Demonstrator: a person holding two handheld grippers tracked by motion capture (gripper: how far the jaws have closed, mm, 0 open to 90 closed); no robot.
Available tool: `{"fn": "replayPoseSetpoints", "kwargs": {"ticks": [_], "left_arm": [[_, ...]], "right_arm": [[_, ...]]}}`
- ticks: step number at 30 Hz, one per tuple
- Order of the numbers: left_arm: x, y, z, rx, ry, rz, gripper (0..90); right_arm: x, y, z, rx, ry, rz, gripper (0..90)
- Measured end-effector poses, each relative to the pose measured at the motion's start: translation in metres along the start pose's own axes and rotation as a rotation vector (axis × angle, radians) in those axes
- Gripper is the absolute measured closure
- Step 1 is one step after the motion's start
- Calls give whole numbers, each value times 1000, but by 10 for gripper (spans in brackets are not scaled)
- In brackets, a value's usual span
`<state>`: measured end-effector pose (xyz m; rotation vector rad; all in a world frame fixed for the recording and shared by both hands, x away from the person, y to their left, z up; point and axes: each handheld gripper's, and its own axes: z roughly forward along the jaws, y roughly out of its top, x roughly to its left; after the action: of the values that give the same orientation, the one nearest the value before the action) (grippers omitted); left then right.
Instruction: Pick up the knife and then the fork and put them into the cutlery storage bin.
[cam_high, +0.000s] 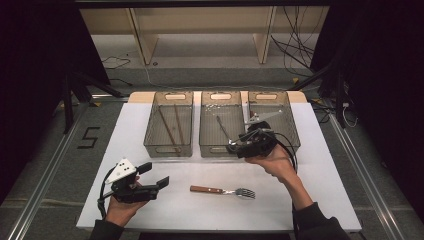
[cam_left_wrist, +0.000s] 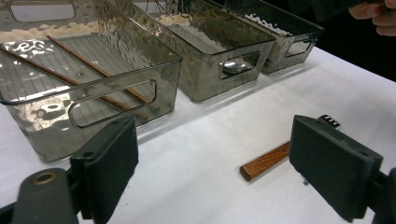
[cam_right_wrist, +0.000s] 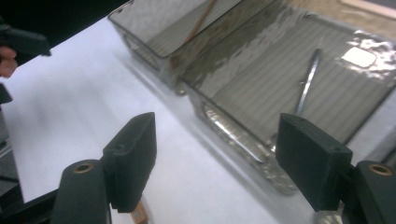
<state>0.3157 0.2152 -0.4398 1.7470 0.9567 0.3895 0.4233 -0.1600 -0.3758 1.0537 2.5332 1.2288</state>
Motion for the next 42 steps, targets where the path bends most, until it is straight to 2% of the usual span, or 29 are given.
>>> {"fn": "replayPoseSetpoints", "kwargs": {"ticks": [7, 17, 23, 29, 36, 42], "left_arm": [[0, 0, 0, 0, 0, -1, 156], [0, 0, 1, 0, 0, -3, 156], [0, 0, 1, -1, 0, -3, 156], [0, -1, -1, -6, 3, -9, 156], [0, -1, -2, -2, 4, -5, 156], [0, -1, -1, -2, 4, -7, 156]], "right_arm": [[13, -4, 9, 60, 27, -46, 293], [23, -14, 25, 135, 60, -77, 290], [33, -16, 32, 160, 79, -120, 290], [41, -17, 42, 195, 89, -149, 280], [52, -20, 53, 263, 95, -187, 273], [58, -24, 62, 314, 103, -238, 287]]}}
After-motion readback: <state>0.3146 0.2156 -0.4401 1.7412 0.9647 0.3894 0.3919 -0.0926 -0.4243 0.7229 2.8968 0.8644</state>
